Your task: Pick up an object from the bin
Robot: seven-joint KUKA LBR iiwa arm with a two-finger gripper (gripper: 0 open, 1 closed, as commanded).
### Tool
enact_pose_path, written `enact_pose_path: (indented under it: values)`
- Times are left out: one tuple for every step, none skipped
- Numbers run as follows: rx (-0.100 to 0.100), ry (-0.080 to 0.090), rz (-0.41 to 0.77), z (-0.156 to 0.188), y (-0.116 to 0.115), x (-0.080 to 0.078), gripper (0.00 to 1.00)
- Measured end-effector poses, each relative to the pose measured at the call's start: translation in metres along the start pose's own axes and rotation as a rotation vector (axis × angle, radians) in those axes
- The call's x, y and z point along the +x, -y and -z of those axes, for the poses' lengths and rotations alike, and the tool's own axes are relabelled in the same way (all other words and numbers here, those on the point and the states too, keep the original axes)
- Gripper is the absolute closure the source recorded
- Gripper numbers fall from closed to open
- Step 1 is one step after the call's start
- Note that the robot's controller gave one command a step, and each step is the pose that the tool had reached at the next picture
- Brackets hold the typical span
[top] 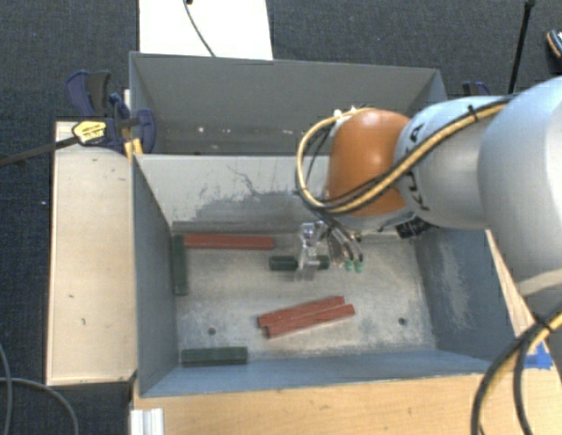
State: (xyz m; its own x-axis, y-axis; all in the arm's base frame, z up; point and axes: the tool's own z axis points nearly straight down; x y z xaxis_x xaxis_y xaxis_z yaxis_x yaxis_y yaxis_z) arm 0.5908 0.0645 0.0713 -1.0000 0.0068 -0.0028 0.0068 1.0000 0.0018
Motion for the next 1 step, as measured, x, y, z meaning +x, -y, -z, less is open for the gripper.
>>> enact_pose_path:
  values:
    - [0.001, 0.009, 0.020, 0.1417, 0.0076, -0.0048, 1.00]
